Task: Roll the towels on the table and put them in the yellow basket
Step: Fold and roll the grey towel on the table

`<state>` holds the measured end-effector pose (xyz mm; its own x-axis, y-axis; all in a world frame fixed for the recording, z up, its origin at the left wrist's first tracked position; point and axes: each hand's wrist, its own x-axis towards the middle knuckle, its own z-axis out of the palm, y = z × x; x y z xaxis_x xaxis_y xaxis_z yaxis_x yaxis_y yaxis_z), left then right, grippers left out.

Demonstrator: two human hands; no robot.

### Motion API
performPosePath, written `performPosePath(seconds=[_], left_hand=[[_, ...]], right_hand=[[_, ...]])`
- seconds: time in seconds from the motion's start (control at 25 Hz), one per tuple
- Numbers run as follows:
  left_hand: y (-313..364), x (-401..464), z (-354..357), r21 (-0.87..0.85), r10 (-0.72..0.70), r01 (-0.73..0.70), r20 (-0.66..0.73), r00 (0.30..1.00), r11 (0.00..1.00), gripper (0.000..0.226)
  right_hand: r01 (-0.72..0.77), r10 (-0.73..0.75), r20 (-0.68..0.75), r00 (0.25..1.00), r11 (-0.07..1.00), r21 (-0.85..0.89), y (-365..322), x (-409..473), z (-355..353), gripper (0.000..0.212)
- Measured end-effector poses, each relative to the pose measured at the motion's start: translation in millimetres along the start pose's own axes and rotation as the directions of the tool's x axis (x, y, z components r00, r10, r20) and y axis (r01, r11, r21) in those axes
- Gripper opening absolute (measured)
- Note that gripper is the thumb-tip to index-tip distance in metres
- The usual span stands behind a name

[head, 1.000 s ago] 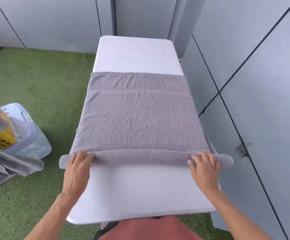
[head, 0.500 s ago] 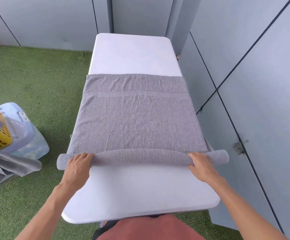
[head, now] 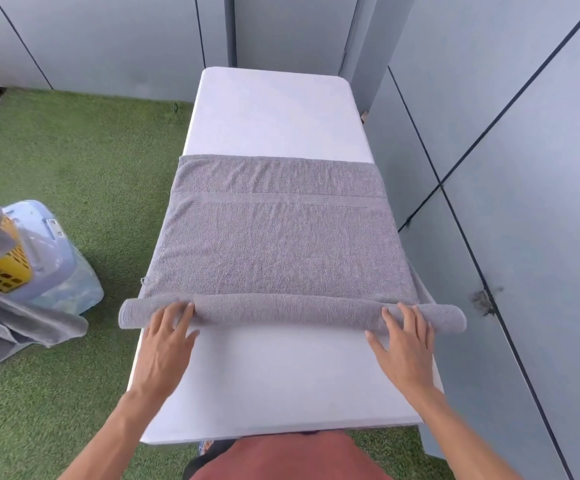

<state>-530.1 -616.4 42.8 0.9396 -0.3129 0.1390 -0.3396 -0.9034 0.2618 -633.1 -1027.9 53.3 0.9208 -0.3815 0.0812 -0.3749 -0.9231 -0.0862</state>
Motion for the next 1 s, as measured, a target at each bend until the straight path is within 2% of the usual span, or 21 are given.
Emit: performPosePath(seconds=[0.08, 0.12, 0.32, 0.44, 0.52, 0.6, 0.64, 0.68, 0.72, 0.8, 0.84, 0.92, 1.0], left_hand=[[-7.4, 2.7, 8.9, 0.043, 0.015, -0.019, 0.09, 0.996, 0.999, 0.072], [-8.3, 12.1, 7.6, 0.041, 0.006, -0.01, 0.111, 0.994, 0.999, 0.074], [-10.3, 46.6, -4.1, 0.037, -0.034, 0.028, 0.151, 0.988, 0.999, 0.042], [-14.8, 27.3, -13.2, 0.004, -0.071, 0.074, 0.328, 0.942, 0.997, 0.039], [-19.1, 27.6, -20.0, -0.069, -0.07, 0.112, 0.451, 0.89, 0.991, 0.043], [-23.2, 46.4, -25.1, -0.165, -0.128, 0.257, 0.55, 0.826, 0.952, 0.053], [-22.9, 54.5, -27.2, -0.231, -0.161, 0.317, 0.515, 0.842, 0.92, 0.055], [-20.6, 59.4, -29.5, -0.268, -0.187, 0.317, 0.415, 0.89, 0.91, 0.05], [-15.8, 59.3, -32.3, -0.236, -0.193, 0.26, 0.272, 0.943, 0.936, 0.038], [-7.7, 41.4, -27.5, -0.055, -0.123, 0.126, 0.058, 0.991, 0.99, 0.016], [-2.7, 26.5, -24.0, -0.01, -0.082, 0.082, 0.023, 0.996, 0.997, 0.022], [0.2, 1.4, -13.6, 0.013, -0.001, 0.001, 0.04, 0.999, 1.0, 0.041], [-6.7, 0.1, -5.6, 0.034, 0.03, -0.034, 0.114, 0.993, 0.999, 0.065]], right_hand=[[0.013, -0.012, 0.096, 0.995, 1.0, -0.008, 1.4, 6.5, 8.0, 0.065], [0.007, -0.006, 0.135, 0.991, 1.0, -0.004, 1.1, 16.3, 8.3, 0.064], [0.049, -0.044, 0.284, 0.958, 0.999, -0.013, 3.3, 43.8, -11.6, 0.042], [0.088, -0.082, 0.435, 0.897, 0.996, 0.008, 19.9, 23.3, -21.3, 0.042], [0.004, -0.089, 0.533, 0.841, 0.987, 0.158, 27.5, 22.7, -30.7, 0.05], [-0.192, -0.041, 0.58, 0.813, 0.922, 0.335, 26.0, 38.7, -36.1, 0.058], [-0.252, -0.002, 0.533, 0.846, 0.88, 0.403, 24.1, 46.8, -35.5, 0.059], [-0.25, 0.039, 0.437, 0.899, 0.863, 0.438, 21.2, 50.9, -34.2, 0.054], [-0.204, 0.068, 0.312, 0.948, 0.881, 0.428, 16.7, 49.6, -32.8, 0.045], [-0.079, 0.052, 0.101, 0.993, 0.955, 0.285, 11.2, 32.5, -22.6, 0.032], [-0.027, 0.017, 0.053, 0.998, 0.981, 0.194, 10.5, 19.1, -16.2, 0.036], [0.03, -0.039, 0.102, 0.994, 0.996, 0.081, 9.3, -2.5, -7.5, 0.057], [0.049, -0.061, 0.195, 0.979, 0.997, 0.065, 10.1, 2.8, -3.4, 0.069]])
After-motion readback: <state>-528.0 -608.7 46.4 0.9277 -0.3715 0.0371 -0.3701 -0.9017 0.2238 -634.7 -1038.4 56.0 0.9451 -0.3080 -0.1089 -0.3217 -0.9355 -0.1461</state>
